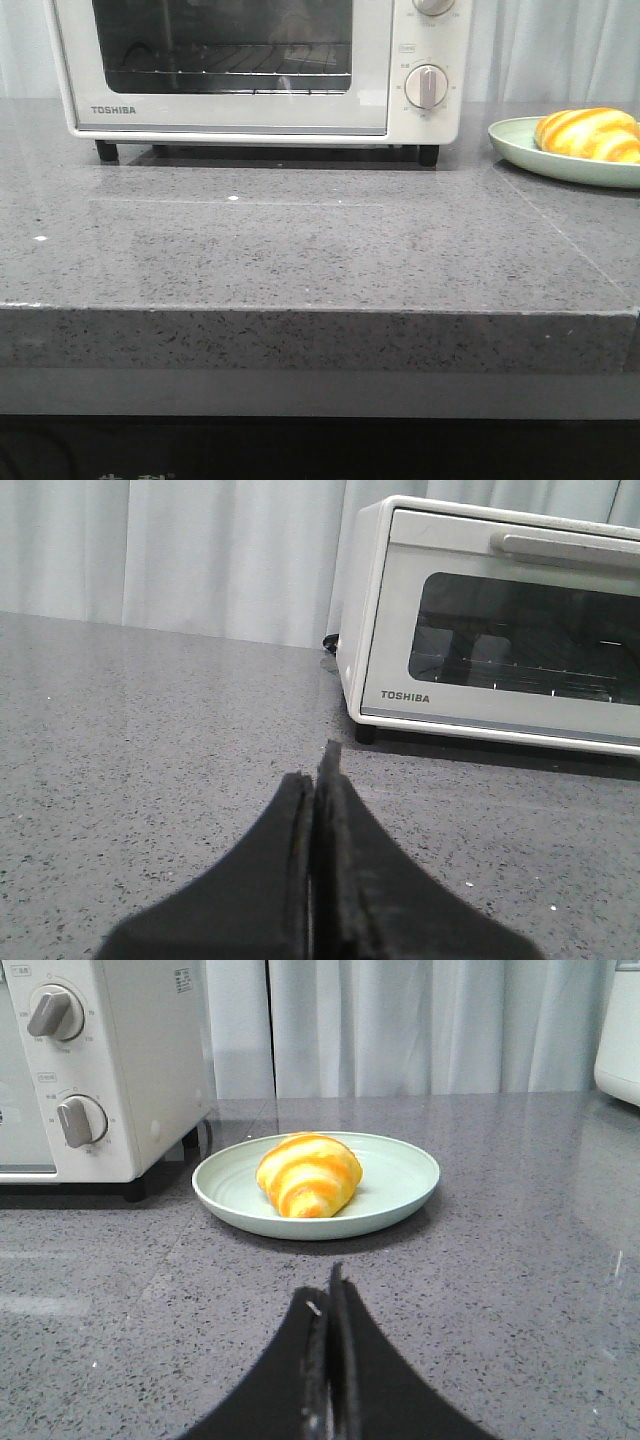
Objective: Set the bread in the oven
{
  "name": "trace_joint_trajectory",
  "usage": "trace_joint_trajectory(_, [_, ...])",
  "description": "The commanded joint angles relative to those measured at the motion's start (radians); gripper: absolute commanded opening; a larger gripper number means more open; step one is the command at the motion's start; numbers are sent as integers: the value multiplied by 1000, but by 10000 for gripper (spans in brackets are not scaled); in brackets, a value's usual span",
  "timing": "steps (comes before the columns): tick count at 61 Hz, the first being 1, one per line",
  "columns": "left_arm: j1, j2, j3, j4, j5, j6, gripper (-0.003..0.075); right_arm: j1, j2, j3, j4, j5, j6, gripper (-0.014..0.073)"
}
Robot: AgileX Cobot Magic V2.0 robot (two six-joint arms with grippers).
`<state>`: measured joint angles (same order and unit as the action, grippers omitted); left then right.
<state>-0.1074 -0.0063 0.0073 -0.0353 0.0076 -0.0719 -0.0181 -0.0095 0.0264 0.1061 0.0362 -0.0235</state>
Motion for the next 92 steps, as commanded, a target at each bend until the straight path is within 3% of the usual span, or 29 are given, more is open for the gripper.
trace_joint_trajectory(1, [2, -20, 24, -7, -80, -2, -18, -7, -21, 4, -10, -77, -1, -69])
trace_joint_trajectory(61, [2, -20, 5, -7, -109, -2, -18, -7, -21, -12, -9, -98, -2, -69])
trace_joint_trajectory(77, [2, 3, -192, -7, -58, -2, -18, -7, -21, -173, -9, -18, -2, -69])
trace_joint_trajectory(92, [2, 150, -440, 13, 106, -1, -18, -7, 32, -379, -10, 119, -2, -69])
